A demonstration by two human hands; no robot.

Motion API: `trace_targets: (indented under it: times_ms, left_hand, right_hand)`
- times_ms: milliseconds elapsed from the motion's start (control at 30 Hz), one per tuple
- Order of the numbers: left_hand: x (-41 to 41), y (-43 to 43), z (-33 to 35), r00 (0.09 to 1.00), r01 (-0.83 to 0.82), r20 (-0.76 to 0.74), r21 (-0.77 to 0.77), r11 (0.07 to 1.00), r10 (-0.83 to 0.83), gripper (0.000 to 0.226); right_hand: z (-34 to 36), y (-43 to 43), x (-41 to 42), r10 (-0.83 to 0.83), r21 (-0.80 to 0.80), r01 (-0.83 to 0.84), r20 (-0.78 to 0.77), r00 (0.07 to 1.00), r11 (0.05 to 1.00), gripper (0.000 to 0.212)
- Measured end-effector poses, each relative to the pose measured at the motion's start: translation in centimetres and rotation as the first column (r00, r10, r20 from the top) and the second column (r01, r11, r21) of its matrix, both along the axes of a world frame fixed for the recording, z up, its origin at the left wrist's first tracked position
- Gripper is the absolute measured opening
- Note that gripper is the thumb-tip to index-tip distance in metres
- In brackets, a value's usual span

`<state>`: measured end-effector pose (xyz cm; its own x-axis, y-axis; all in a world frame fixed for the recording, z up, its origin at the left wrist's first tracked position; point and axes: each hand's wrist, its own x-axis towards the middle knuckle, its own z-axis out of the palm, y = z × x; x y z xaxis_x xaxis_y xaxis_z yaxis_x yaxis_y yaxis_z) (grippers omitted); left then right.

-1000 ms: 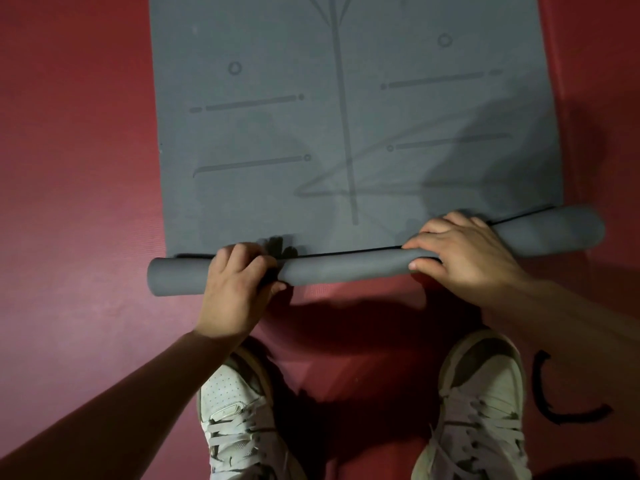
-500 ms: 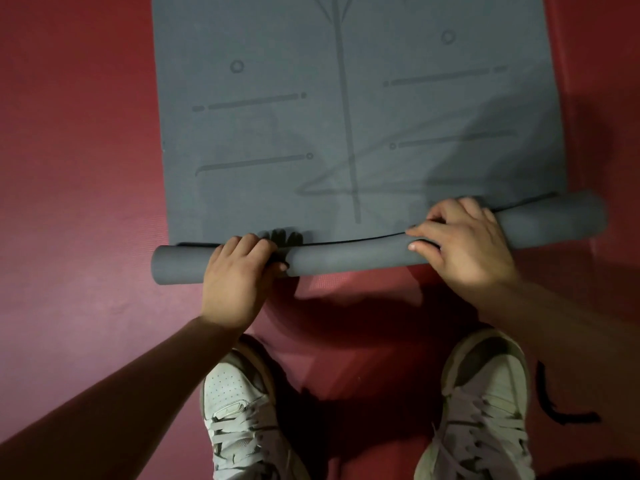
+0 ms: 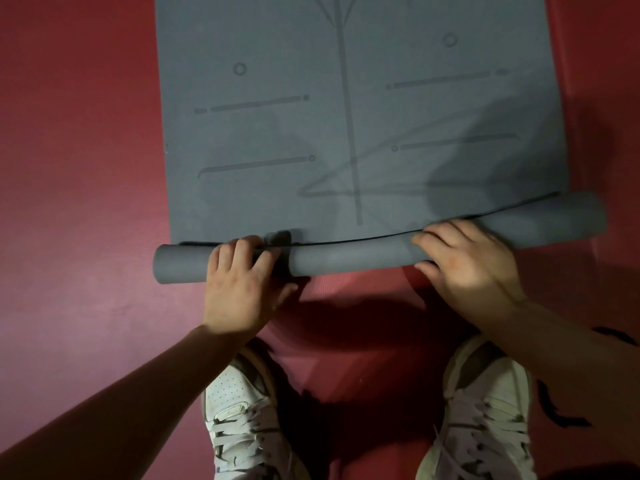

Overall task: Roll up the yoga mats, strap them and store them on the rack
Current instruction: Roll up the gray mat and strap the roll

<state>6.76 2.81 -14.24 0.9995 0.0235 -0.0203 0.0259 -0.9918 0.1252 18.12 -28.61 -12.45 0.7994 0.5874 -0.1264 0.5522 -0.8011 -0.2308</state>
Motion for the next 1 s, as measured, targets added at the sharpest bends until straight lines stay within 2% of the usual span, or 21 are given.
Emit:
trace_targets:
  times_ms: [100,267,400,600,733,833,933,1000]
  left_hand:
    - [0.0,0.2,-0.1,0.999,0.009,-0.040,0.026,1.000,-0.008,0.056]
    - [0.4,0.4,0.2,1.000,0.014,0.027,-0.038,0.999,-0.013,0.049]
    - [0.5,0.5,0.1,1.000,0.016,0.023,-0.026,1.000,-0.015,0.038]
    - [0.8,0.6,-0.2,1.000,0.009,-0.016,0.008,1.000,-0.009,0.043]
    - [0.2,0.3,-0.5,0.999,-0.034,-0.036,0.050,0.998,0.035,0.050]
    - [0.2,0.4,-0.5,0.998,-0.023,-0.064,0.066,0.998,0.028,0.063]
    - [0.9,0.7,-0.7,1.000,-0.005,-0.011,0.053,0.999,0.006,0.047]
    - [1.0,0.9,-0.6,1.000,0.007,0.005,0.025,1.000,-0.008,0.044]
  right_hand:
    - [-0.4,0.0,-0.3,-0.021,0.025,0.021,0.016,1.000,0.999,0.041]
    - [-0.3,0.2,-0.6,0.008,-0.064,0.001,0.131,0.991,0.998,0.041]
    - [-0.3,0.3,-0.2,0.021,-0.080,-0.010,0.144,0.989,0.997,0.040]
    - [-0.3,0.7,-0.1,0.000,-0.071,0.010,0.136,0.991,0.997,0.045]
    - [-0.2,0.7,0.4,0.034,-0.125,-0.022,0.096,0.995,0.992,0.063]
    - [-0.3,1.0,0.8,0.029,-0.124,-0.015,0.111,0.993,0.992,0.056]
    - [-0.4,1.2,0.9,0.025,-0.119,-0.011,0.119,0.993,0.993,0.052]
    - [-0.5,1.1,0.9,0.028,-0.113,-0.015,0.121,0.992,0.993,0.052]
